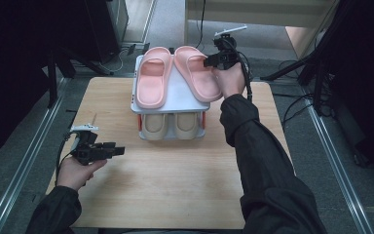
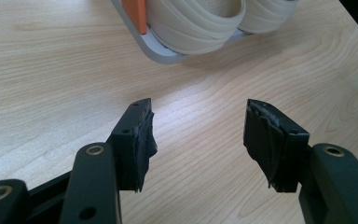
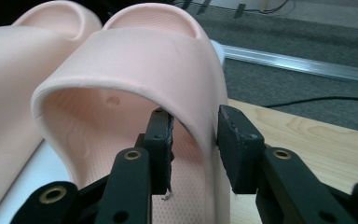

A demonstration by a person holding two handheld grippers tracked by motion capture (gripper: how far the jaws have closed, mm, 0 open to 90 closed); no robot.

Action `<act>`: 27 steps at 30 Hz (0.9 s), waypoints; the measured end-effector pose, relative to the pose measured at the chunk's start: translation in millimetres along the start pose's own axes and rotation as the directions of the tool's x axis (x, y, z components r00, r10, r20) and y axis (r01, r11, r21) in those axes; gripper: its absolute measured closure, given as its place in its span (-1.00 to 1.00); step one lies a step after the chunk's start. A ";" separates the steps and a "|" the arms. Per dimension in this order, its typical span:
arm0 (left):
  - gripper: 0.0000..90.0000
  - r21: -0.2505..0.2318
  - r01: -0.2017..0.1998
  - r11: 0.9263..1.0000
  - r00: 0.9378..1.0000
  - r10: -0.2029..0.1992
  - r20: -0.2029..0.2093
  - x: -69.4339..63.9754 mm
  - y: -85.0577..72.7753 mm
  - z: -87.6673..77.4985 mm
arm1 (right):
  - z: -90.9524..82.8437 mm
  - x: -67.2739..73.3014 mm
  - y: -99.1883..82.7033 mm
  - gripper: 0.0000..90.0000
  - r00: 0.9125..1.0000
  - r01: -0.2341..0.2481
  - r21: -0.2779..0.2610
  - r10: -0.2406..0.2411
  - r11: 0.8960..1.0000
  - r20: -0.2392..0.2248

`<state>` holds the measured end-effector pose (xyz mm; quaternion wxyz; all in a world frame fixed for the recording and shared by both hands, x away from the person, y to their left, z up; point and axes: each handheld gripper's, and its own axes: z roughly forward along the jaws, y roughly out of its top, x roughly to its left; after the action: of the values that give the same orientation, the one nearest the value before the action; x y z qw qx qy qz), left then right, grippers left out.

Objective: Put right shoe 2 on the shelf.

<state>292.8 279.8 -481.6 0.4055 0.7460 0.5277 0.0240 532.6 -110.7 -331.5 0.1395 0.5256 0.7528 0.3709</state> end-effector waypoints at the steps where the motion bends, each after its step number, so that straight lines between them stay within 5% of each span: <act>1: -0.05 0.003 0.000 1.000 1.000 0.000 0.001 -0.5 0.3 0.8 | -0.8 1.5 -1.7 0.45 1.000 0.000 0.000 0.000 1.000 -0.011; 15: -0.05 0.011 -0.023 1.000 1.000 0.023 0.014 -4.5 10.2 9.8 | -8.9 21.9 -22.1 0.30 0.991 0.030 -0.032 -0.034 0.999 -0.127; 27: -0.05 0.015 -0.051 0.999 0.998 0.051 0.031 -4.4 28.0 22.5 | -15.2 27.5 -35.0 0.40 0.980 0.024 -0.086 -0.041 0.996 -0.197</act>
<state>322.8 260.0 -477.2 0.4070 0.7627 0.5024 0.0186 488.2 -98.4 -340.9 0.0914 0.4673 0.7555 0.4500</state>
